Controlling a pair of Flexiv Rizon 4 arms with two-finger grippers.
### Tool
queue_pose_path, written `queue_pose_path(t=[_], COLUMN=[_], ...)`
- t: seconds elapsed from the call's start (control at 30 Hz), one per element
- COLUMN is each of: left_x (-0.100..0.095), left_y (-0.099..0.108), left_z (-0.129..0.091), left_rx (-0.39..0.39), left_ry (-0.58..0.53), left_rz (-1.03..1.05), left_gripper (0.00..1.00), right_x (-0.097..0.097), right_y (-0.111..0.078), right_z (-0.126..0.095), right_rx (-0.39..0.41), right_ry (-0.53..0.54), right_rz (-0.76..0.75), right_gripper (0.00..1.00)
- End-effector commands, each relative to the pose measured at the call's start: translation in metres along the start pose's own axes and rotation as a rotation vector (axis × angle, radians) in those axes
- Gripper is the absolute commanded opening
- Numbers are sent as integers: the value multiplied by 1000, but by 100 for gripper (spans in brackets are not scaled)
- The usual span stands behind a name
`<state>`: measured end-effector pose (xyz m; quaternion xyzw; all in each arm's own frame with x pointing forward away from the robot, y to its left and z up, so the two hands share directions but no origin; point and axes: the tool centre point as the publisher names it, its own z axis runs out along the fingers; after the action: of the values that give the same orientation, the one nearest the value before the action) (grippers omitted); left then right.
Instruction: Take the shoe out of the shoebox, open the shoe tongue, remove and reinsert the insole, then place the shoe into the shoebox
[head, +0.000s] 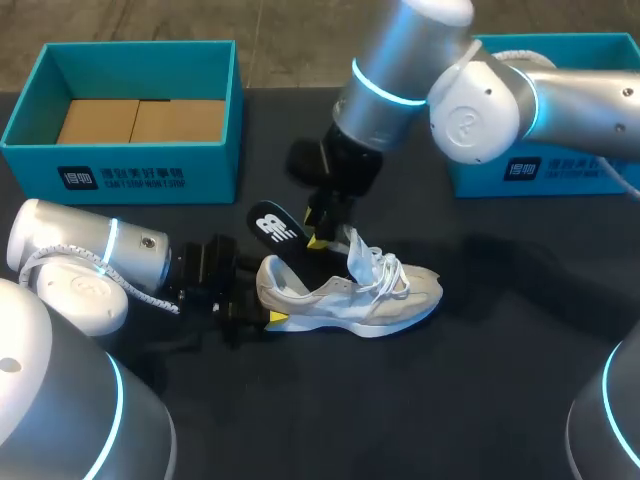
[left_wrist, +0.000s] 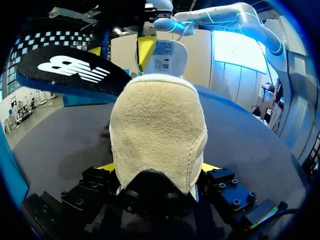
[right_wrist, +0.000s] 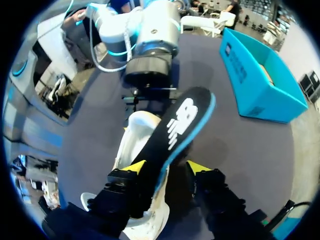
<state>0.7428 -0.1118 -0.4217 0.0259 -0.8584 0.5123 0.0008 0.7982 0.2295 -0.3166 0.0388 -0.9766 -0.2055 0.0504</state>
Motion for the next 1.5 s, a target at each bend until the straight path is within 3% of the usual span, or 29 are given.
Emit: queue_pose_path(t=[0.03, 0.1, 0.13, 0.17, 0.27, 0.37, 0.4, 0.43, 1.07, 1.23, 1.5], left_x=[-1, -1, -1, -1, -1, -1, -1, -1, -1, -1, -1], left_y=[2, 2, 2, 2, 2, 2, 2, 2, 2, 2, 2], left_z=[0, 0, 0, 0, 0, 0, 0, 0, 0, 0, 0], left_rx=[-4, -4, -4, -4, -4, -4, -4, -4, -4, -4, -4], left_ry=[2, 2, 2, 2, 2, 2, 2, 2, 2, 2, 2], left_rz=[0, 0, 0, 0, 0, 0, 0, 0, 0, 0, 0], left_gripper=[0, 0, 0, 0, 0, 0, 0, 0, 0, 0, 0], right_x=[0, 0, 0, 0, 1, 1, 1, 1, 0, 0, -2], right_y=[-6, -7, -7, -7, -5, -1, 0, 1, 3, 5, 14], right_z=[2, 0, -1, -3, -7, -11, -13, -14, -19, -21, -17], right_rx=[-60, -87, -101, -121, -190, -219, -222, -218, -205, -240, -270], right_ry=[-32, -58, -72, -88, -123, -142, -144, -143, -163, -98, -22], right_rz=[37, 74, 93, 102, 147, 179, 183, 181, 186, 305, 373], right_gripper=[55, 50, 53, 62, 63, 71, 78, 100, 100, 100, 100])
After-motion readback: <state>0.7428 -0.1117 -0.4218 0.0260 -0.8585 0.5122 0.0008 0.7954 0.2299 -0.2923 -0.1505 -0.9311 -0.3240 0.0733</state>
